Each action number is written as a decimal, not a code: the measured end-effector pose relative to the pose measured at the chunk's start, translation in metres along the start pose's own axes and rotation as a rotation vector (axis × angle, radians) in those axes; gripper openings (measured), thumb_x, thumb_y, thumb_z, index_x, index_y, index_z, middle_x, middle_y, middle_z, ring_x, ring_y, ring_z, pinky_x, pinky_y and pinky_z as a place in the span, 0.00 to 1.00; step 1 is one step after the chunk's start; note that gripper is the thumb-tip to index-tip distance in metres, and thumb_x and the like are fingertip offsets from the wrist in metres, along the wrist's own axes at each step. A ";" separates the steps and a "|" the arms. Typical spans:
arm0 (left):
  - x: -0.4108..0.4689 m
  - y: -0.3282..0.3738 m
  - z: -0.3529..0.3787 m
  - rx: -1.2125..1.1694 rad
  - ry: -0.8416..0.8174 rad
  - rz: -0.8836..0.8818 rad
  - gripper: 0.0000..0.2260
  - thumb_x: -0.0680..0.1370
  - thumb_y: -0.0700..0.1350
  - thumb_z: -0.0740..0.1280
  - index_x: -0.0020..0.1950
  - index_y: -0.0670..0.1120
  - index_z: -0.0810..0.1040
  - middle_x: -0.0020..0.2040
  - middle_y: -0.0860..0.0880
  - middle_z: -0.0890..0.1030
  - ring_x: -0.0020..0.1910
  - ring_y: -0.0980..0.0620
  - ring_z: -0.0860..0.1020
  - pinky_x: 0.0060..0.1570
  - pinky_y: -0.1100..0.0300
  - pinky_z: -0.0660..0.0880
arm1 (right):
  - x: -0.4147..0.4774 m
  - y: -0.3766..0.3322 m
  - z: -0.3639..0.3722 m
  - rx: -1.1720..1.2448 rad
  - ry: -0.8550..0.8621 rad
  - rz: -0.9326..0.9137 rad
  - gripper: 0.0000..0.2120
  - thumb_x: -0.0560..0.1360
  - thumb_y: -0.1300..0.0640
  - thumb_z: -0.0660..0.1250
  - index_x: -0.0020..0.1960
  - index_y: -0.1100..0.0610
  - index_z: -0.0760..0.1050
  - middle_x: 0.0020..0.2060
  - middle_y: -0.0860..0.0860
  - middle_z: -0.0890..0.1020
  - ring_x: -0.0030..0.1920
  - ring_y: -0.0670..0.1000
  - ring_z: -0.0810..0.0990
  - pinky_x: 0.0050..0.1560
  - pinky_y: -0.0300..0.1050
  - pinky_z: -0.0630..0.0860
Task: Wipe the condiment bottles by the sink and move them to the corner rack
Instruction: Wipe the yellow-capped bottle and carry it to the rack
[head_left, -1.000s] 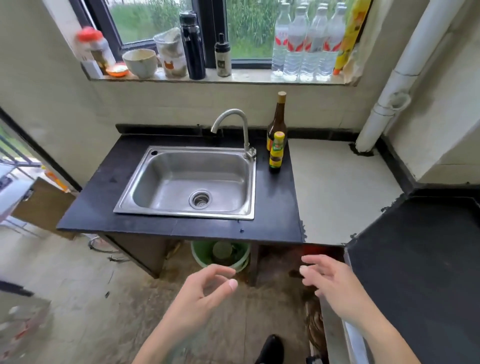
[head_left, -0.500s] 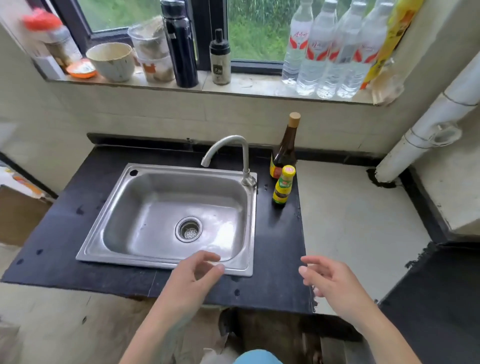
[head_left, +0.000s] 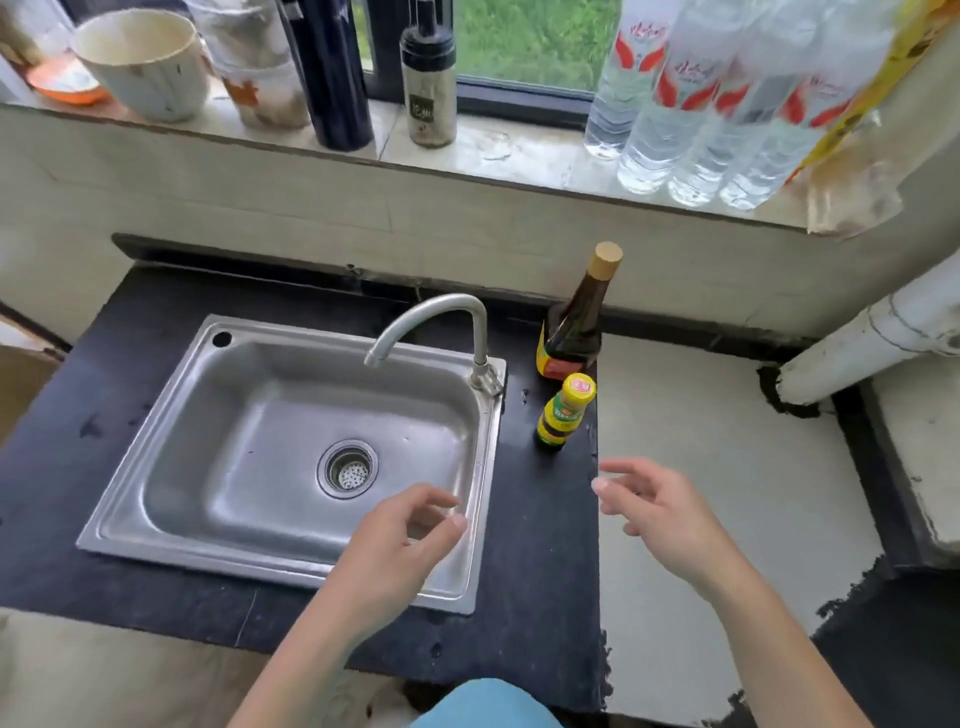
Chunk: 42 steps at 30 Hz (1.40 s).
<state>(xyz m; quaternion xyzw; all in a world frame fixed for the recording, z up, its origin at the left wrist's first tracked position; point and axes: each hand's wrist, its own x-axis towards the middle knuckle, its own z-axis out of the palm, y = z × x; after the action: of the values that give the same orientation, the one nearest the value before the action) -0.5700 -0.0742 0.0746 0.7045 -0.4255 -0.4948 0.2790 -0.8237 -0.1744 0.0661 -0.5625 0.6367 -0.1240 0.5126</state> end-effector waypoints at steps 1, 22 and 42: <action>-0.001 0.000 0.002 -0.019 0.026 -0.017 0.03 0.77 0.48 0.68 0.50 0.54 0.79 0.42 0.52 0.82 0.42 0.60 0.78 0.46 0.63 0.73 | 0.015 -0.004 -0.002 -0.028 0.017 -0.021 0.18 0.76 0.50 0.68 0.64 0.50 0.74 0.50 0.47 0.82 0.51 0.49 0.81 0.54 0.49 0.78; 0.100 0.037 0.061 0.294 0.073 0.048 0.24 0.74 0.55 0.70 0.67 0.50 0.70 0.60 0.49 0.77 0.59 0.51 0.76 0.62 0.52 0.72 | 0.109 -0.042 -0.036 -0.092 0.182 -0.323 0.09 0.73 0.54 0.72 0.48 0.53 0.73 0.39 0.50 0.78 0.42 0.53 0.77 0.40 0.47 0.76; 0.134 0.086 0.095 -0.034 -0.244 0.324 0.12 0.59 0.41 0.71 0.40 0.45 0.73 0.30 0.51 0.74 0.27 0.50 0.70 0.29 0.57 0.69 | 0.058 -0.115 -0.072 -0.873 0.513 -0.932 0.21 0.77 0.45 0.56 0.29 0.54 0.61 0.23 0.49 0.69 0.25 0.60 0.72 0.25 0.44 0.64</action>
<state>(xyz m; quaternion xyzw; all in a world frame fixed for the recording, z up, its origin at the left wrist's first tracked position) -0.6664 -0.2301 0.0496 0.5570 -0.5555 -0.5322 0.3130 -0.8034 -0.2920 0.1529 -0.8855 0.4212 -0.1930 -0.0349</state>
